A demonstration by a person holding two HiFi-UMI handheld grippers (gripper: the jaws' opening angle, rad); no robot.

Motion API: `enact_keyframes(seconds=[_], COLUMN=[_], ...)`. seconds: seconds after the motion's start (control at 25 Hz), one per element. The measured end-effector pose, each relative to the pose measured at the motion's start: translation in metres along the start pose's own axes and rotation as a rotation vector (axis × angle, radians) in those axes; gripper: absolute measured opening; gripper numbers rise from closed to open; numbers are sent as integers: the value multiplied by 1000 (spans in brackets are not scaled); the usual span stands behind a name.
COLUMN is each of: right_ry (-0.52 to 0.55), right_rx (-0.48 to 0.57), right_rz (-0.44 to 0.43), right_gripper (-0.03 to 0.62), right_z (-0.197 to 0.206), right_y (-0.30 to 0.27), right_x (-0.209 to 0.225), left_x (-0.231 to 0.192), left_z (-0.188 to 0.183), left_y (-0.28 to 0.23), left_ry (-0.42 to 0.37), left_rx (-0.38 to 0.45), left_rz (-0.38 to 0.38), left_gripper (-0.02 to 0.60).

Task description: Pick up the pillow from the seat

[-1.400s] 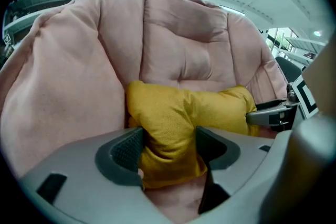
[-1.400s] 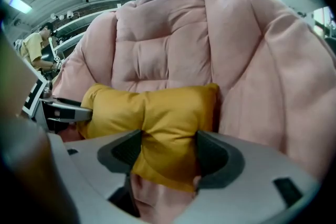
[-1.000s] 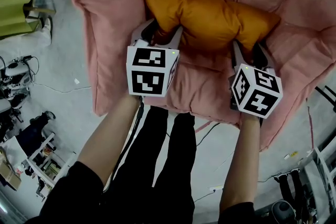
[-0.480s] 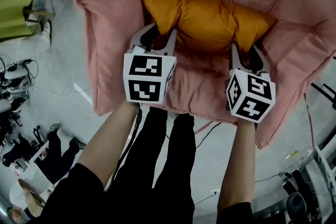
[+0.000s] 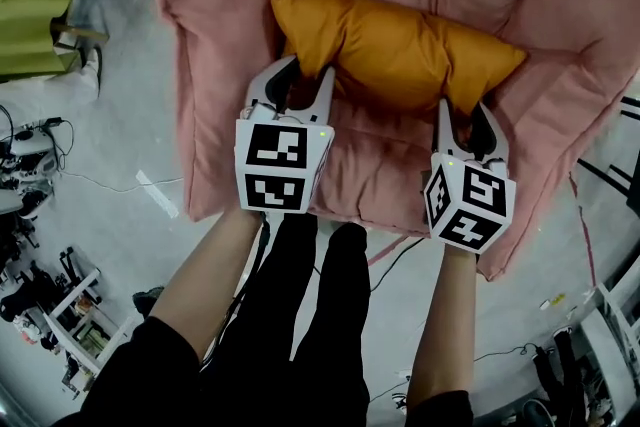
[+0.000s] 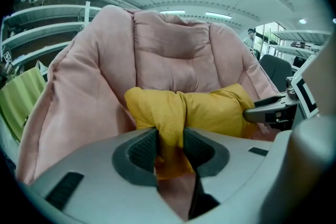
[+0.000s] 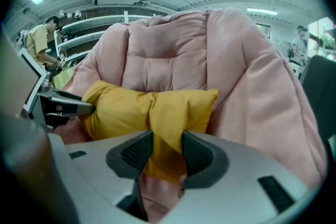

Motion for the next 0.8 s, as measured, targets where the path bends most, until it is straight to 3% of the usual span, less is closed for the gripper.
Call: enact_keyframes(seconds=[0.28, 0.8], right_ry=[4, -8], right_rx=[31, 145], right_rz=[5, 31], right_gripper=[192, 187], right_z=[-16, -69], right_y=[23, 86], right_x=[-10, -30], left_x=[-6, -15], left_z=[-13, -72], left_y=[23, 85], left_ry=[17, -29], left_rx=[24, 127], left_rz=[0, -13], left_gripper=[147, 146])
Point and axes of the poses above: the fingertips, and each gripper's own axes: y backward along the fingers, x to its right, z out of its underside, the point moved 6 cm from there along y, backward along the fingers, and after that the axes turned 3 degrees about -y, right-handed, at the moved point
